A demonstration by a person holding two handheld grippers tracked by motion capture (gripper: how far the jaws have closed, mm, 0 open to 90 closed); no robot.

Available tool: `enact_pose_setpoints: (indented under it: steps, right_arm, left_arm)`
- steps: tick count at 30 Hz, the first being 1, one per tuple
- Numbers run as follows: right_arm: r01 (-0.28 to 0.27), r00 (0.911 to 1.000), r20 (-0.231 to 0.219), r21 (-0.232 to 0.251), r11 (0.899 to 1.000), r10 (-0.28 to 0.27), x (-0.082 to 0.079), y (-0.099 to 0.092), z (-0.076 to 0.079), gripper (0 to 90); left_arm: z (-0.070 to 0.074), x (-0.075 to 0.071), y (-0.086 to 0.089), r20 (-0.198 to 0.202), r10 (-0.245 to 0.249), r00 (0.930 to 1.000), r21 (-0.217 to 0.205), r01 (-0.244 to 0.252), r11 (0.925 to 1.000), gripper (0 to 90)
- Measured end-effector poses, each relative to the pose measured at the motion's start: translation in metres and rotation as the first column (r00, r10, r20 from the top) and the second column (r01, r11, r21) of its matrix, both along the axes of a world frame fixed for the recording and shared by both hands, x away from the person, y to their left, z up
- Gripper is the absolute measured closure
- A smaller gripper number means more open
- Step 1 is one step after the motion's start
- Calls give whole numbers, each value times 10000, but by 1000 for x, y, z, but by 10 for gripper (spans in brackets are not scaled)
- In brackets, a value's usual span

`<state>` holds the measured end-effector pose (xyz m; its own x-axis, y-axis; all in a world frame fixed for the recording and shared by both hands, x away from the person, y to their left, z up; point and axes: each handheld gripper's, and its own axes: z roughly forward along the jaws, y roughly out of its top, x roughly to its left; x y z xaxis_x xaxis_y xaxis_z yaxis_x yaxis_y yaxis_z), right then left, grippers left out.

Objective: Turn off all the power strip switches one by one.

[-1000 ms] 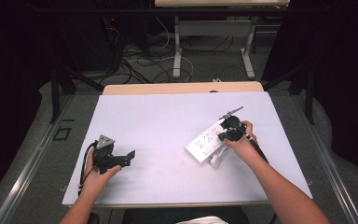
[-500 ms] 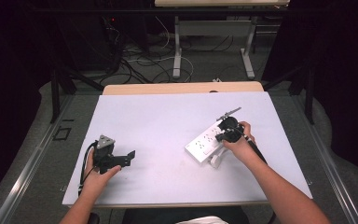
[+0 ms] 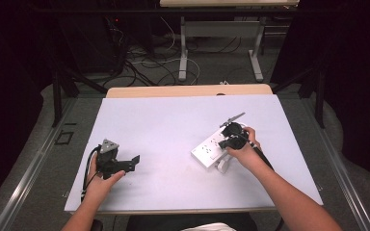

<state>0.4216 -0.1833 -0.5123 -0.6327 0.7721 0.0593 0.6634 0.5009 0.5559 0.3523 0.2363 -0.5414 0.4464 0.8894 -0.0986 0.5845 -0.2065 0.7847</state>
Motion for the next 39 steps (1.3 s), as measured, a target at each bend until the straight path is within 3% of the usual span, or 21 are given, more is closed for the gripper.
enact_pose_setpoints:
  steps: [13, 18, 24, 25, 26, 28, 29, 31, 35, 36, 39]
  right_arm:
    - [-371, 9993, -77, -155, 9992, 370, -2, 4, -2, 893]
    - [-347, 9994, 16, -224, 9991, 347, -2, 4, -2, 895]
    - [-80, 9998, -199, -134, 9999, 78, -4, 5, -2, 896]
    - [-162, 9998, -109, -219, 9996, 159, -4, 5, -2, 896]
    - [-227, 9997, 88, 6, 9997, 227, -4, 5, -3, 896]
    - [-253, 9996, -141, -110, 9996, 252, -5, 5, -2, 890]
    - [-299, 9992, 284, 268, 9992, 292, -4, 6, -6, 889]
    - [-484, 9984, -300, -442, 9978, 471, -5, 4, 0, 890]
    - [-446, 9990, 8, -292, 9986, 447, -5, 5, -2, 891]
    - [-455, 9989, -115, -407, 9981, 451, -5, 5, -1, 892]
    - [-450, 9989, 129, -147, 9989, 452, -5, 5, -4, 892]
  left_arm:
    - [0, 0, 0, 1, -3, 10000, 5, 3, 10000, 19]
    - [0, 0, 0, 8, -10, 10000, 3, 10, 10000, 19]
    - [0, 0, 0, 13, -6, 10000, 9, 6, 10000, 19]
    - [0, 0, 0, 16, -12, 10000, 12, 12, 10000, 19]
    - [0, 0, 0, 15, -19, 10000, 15, 19, 10000, 19]
    - [0, 0, 0, 19, -22, 10000, 11, 22, 10000, 19]
    - [0, 0, 0, 17, -21, 10000, 10, 21, 10000, 19]
    - [0, 0, 0, 4, -15, 10000, 17, 15, 10000, 19]
    - [0, 0, 0, 9, -19, 10000, 16, 19, 10000, 19]
    - [0, 0, 0, 57, 7, 10000, -6, -7, 10000, 19]
    - [-1, 0, 0, 75, 18, 10000, -10, -18, 10000, 19]
